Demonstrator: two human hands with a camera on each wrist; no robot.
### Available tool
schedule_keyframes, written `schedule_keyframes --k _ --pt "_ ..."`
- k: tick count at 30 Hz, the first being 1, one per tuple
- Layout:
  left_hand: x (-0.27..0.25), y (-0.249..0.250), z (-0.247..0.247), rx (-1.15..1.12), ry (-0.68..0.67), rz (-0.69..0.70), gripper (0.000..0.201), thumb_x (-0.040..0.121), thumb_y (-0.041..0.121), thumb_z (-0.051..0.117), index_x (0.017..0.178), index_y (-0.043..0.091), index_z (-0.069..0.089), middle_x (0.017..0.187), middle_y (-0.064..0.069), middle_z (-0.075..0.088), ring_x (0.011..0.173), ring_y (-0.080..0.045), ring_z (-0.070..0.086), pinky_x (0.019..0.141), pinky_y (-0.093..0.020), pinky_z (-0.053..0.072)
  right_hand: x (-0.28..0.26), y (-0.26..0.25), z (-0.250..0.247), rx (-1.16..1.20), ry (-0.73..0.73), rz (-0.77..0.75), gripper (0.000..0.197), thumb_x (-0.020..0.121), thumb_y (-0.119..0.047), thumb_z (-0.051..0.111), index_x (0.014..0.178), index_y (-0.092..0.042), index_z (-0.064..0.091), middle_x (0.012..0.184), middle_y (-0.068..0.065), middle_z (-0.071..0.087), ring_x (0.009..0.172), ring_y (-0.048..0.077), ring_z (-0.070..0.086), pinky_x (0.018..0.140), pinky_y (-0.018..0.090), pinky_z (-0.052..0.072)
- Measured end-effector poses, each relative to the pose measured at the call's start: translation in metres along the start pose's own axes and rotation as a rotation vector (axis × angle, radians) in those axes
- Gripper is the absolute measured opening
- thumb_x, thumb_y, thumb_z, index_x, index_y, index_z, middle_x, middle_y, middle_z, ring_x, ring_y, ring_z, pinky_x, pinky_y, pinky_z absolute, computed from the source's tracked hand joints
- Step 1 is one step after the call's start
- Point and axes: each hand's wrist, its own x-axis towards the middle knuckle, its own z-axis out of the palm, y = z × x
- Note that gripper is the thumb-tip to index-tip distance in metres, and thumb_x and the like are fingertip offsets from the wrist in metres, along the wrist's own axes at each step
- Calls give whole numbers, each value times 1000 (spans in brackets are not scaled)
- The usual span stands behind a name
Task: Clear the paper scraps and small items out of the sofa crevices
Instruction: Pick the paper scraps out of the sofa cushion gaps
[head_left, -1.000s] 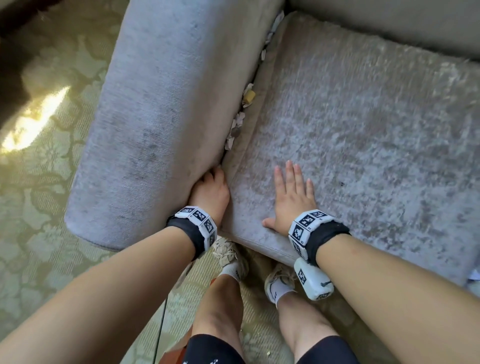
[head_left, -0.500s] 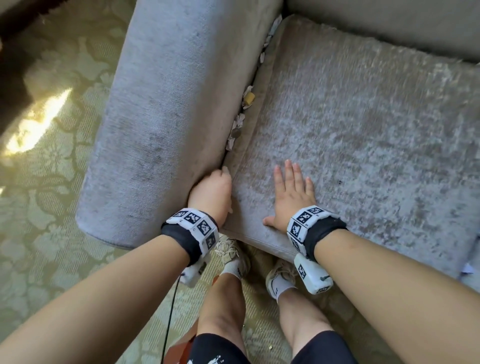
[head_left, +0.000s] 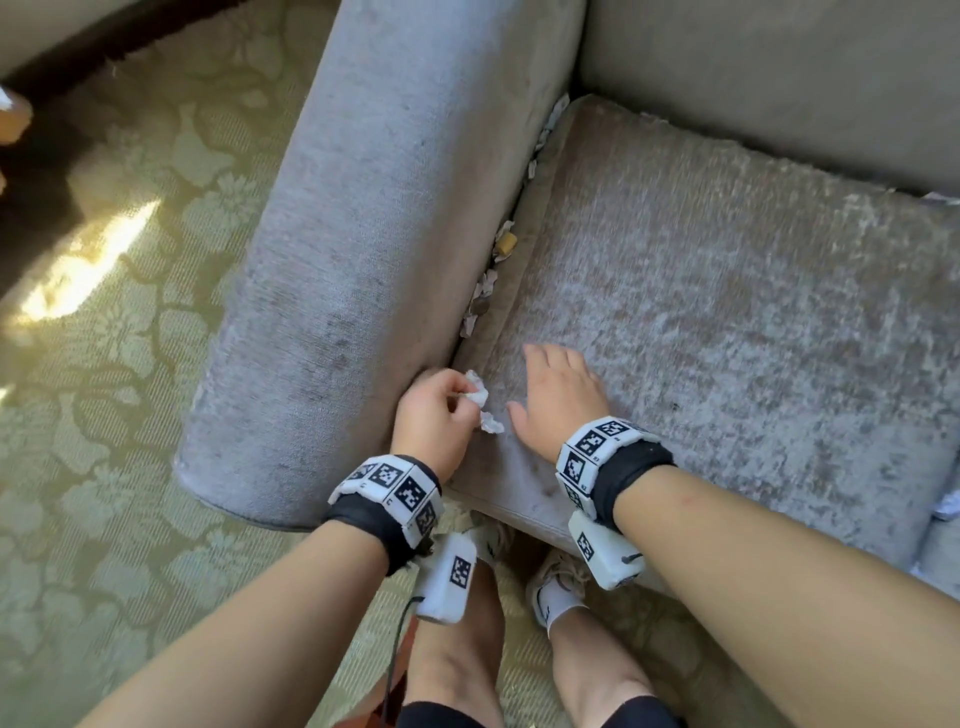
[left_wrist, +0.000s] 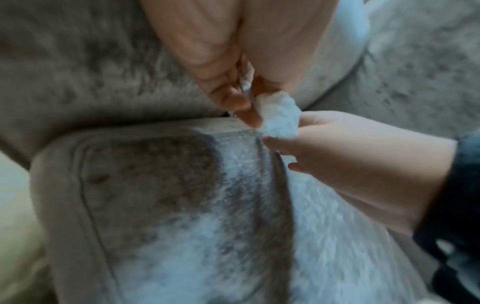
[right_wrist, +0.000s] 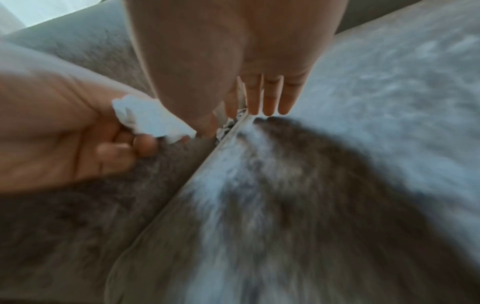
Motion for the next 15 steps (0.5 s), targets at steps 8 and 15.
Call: schedule_keyframes --k 8,15 --pt "21 -9 23 -504 -53 -451 28 83 -1 43 80 12 67 60 3 60 59 -14 49 53 -24 40 61 -22 -18 -163 -176 -214 49 88 -32 53 137 -32 50 152 10 27 132 33 28 102 46 38" --pt "28 -7 31 -785 -60 -590 17 98 11 46 83 12 51 70 -6 49 54 -13 48 50 -24 41 79 -27 -18 -84 -8 -103 46 78 -21 60 123 -14 53 131 13 43 115 34 42 91 41 46"
